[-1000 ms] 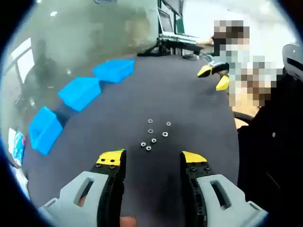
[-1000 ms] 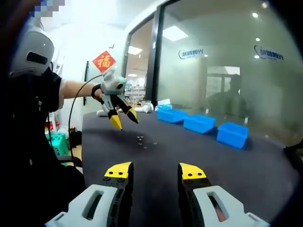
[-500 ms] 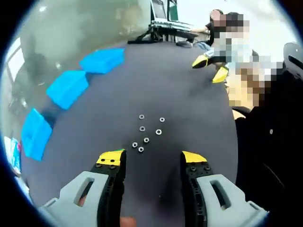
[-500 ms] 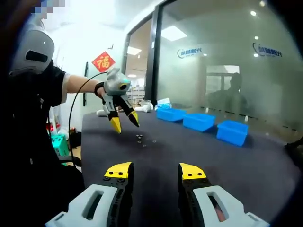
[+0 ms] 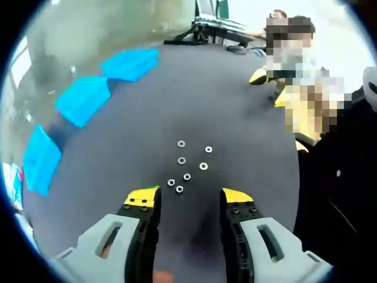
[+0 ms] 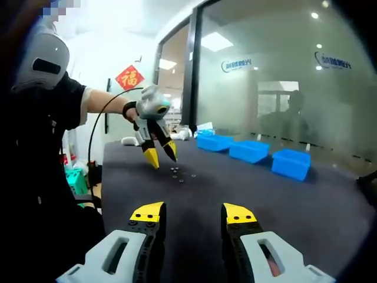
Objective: Sort the screws, nuts, and washers into the corresponding bins
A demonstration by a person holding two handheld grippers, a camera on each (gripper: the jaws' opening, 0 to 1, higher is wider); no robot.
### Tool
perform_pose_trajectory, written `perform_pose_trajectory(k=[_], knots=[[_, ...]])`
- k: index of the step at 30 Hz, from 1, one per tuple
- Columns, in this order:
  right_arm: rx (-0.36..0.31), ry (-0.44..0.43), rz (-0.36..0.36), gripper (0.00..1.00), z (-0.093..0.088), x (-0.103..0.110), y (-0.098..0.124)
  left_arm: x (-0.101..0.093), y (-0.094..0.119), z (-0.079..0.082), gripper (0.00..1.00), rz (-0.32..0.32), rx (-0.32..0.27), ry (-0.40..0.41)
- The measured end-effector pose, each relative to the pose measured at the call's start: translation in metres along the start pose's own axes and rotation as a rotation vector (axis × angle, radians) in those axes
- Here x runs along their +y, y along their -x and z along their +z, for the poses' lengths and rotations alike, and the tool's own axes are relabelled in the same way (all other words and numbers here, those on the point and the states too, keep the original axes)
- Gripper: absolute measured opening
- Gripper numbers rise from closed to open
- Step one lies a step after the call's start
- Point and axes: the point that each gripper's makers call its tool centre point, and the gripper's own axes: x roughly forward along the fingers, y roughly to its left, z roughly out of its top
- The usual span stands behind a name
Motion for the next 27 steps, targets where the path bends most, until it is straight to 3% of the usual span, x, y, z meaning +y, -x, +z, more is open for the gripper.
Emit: perform_pose_trajectory(k=[17, 27], knots=[[-0.002, -0.013, -0.007, 0.34, -0.004, -0.001, 0.0, 0.011, -0.012, -0.007, 0.21, 0.007, 0.029, 0.067], [-0.001, -0.012, -0.005, 0.34, -0.004, 0.001, -0.001, 0.013, -0.013, -0.006, 0.14, 0.019, 0.015, 0.092]])
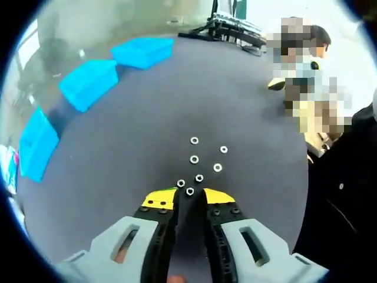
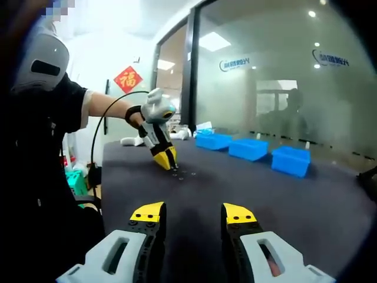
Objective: Sort the screws, nuts, and washers into the corresponding bins
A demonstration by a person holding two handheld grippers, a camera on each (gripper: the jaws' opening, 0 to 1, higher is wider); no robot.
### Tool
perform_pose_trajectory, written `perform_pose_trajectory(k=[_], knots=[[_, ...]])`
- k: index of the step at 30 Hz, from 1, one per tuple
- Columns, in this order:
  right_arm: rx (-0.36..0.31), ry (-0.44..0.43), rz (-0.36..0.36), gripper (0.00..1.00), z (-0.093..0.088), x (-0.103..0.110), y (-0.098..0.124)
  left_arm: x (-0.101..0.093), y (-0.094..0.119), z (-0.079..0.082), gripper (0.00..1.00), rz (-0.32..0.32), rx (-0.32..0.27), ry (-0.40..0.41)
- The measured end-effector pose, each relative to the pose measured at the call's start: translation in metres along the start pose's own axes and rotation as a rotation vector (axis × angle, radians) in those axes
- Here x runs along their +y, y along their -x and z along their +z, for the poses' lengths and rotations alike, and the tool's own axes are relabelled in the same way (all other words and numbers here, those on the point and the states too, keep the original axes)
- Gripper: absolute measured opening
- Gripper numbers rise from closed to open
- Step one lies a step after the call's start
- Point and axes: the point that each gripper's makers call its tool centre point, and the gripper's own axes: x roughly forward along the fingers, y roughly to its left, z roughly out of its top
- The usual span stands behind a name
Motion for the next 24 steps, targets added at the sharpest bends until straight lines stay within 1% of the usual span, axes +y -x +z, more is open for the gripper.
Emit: perform_pose_trajectory(k=[6, 8, 12, 14, 21, 24], knots=[[0.002, 0.002, -0.004, 0.34, -0.0005, -0.0004, -0.0001, 0.0015, -0.001, 0.0003, 0.11, 0.023, -0.006, -0.004], [0.003, 0.003, -0.004, 0.34, -0.0007, -0.0003, -0.0002, 0.0001, -0.0009, -0.0001, 0.1, 0.033, -0.007, -0.025], [0.002, 0.004, -0.004, 0.34, -0.0006, -0.0001, -0.0004, -0.0025, -0.001, -0.0002, 0.09, 0.046, -0.01, -0.042], [0.001, 0.003, -0.003, 0.34, -0.0002, 0.0, -0.0005, -0.0034, -0.001, -0.0001, 0.06, 0.045, -0.01, -0.045], [-0.003, 0.004, 0.0, 0.33, 0.0011, 0.0014, -0.0009, -0.0028, -0.0012, 0.0002, 0.06, 0.055, -0.012, -0.048], [-0.003, 0.002, 0.001, 0.33, 0.0011, 0.0021, -0.0012, -0.0024, -0.0009, 0.0007, 0.06, 0.056, -0.023, -0.042]])
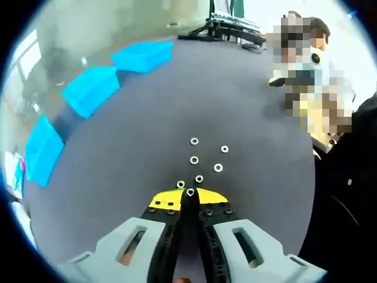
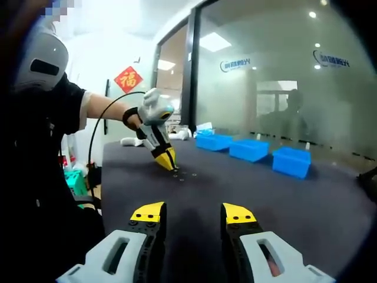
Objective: Sort the screws, nuts, and washers into the corresponding bins
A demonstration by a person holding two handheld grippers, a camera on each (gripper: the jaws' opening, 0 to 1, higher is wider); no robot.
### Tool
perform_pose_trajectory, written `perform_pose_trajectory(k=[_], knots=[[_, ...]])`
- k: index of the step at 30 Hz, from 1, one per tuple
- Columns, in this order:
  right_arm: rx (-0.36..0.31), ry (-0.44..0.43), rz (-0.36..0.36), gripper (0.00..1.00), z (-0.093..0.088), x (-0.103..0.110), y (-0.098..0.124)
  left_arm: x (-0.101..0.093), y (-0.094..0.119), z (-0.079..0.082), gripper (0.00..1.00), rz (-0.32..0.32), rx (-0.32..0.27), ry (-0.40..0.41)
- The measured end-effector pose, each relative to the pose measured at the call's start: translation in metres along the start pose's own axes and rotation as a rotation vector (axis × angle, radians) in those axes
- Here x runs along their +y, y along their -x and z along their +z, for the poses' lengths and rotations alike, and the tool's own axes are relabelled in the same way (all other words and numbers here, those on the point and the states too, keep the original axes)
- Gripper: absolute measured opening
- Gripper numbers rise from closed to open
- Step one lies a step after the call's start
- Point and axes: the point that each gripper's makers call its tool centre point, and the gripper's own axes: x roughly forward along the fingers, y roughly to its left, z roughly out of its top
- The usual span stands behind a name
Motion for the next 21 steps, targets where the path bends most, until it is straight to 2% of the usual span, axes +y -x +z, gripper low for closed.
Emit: perform_pose_trajectory(k=[2, 5, 12, 16, 21], knots=[[0.0, 0.001, 0.0, 0.33, 0.0, 0.0, 0.0, 0.0, 0.001, 0.001, 0.06, -0.004, -0.01, 0.006], [-0.001, 0.001, -0.001, 0.33, 0.002, 0.0, 0.0, -0.001, 0.006, 0.008, 0.05, -0.013, -0.064, 0.015], [-0.01, 0.005, -0.013, 0.33, 0.007, -0.001, -0.001, 0.017, 0.022, 0.025, 0.05, 0.059, -0.186, 0.05], [-0.019, 0.009, -0.032, 0.33, 0.012, -0.003, -0.002, 0.026, 0.033, 0.033, 0.05, 0.094, -0.27, 0.074], [-0.022, 0.021, -0.089, 0.33, 0.017, -0.011, -0.002, 0.042, 0.052, 0.044, 0.05, 0.16, -0.425, 0.141]])
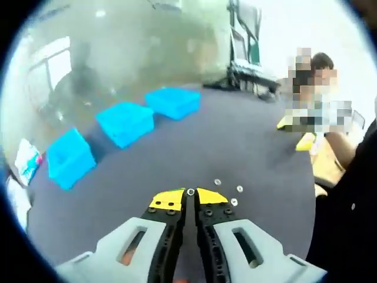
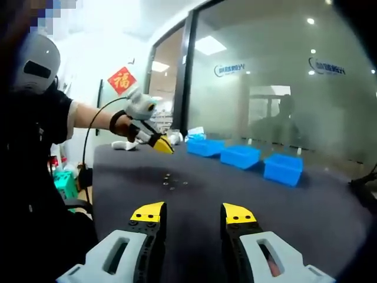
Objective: Sort the screws, nuts, and washers into the corresponding bins
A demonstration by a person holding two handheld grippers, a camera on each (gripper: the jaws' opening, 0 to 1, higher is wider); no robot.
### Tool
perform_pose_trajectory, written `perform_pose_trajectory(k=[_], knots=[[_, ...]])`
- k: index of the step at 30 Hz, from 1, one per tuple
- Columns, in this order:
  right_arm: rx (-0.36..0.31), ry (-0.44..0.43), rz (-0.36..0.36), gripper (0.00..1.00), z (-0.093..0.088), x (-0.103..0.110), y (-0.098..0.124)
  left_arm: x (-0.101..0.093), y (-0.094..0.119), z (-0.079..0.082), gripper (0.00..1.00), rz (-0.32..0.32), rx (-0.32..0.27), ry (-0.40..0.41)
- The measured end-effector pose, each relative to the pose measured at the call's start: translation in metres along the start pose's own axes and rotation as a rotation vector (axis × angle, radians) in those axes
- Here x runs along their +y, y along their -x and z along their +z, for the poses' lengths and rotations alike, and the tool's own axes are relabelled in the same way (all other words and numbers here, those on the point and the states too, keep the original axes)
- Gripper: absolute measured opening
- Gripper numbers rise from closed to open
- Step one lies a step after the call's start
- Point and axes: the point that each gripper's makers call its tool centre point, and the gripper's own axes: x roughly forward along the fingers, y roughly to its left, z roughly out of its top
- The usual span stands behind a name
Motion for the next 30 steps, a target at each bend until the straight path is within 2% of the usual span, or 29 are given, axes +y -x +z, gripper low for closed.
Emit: perform_pose_trajectory(k=[3, 7, 10, 15, 17, 25, 30], knots=[[-0.014, -0.004, -0.021, 0.33, 0.006, -0.003, 0.001, 0.015, 0.009, 0.006, 0.05, 0.061, -0.081, 0.039], [-0.024, -0.001, -0.038, 0.33, 0.013, -0.007, 0.002, 0.029, 0.017, 0.009, 0.05, 0.097, -0.153, 0.117], [-0.026, 0.0, -0.048, 0.33, 0.016, -0.01, 0.001, 0.04, 0.021, 0.013, 0.05, 0.118, -0.203, 0.144], [-0.036, 0.005, -0.056, 0.33, 0.023, -0.012, 0.0, 0.052, 0.023, 0.016, 0.05, 0.142, -0.238, 0.149], [-0.038, 0.005, -0.062, 0.33, 0.025, -0.012, -0.001, 0.06, 0.025, 0.024, 0.05, 0.159, -0.291, 0.159], [-0.04, 0.005, -0.065, 0.33, 0.028, -0.012, -0.003, 0.084, 0.025, 0.043, 0.05, 0.217, -0.351, 0.146], [-0.041, 0.002, -0.068, 0.32, 0.029, -0.013, -0.005, 0.113, 0.021, 0.057, 0.05, 0.263, -0.359, 0.152]])
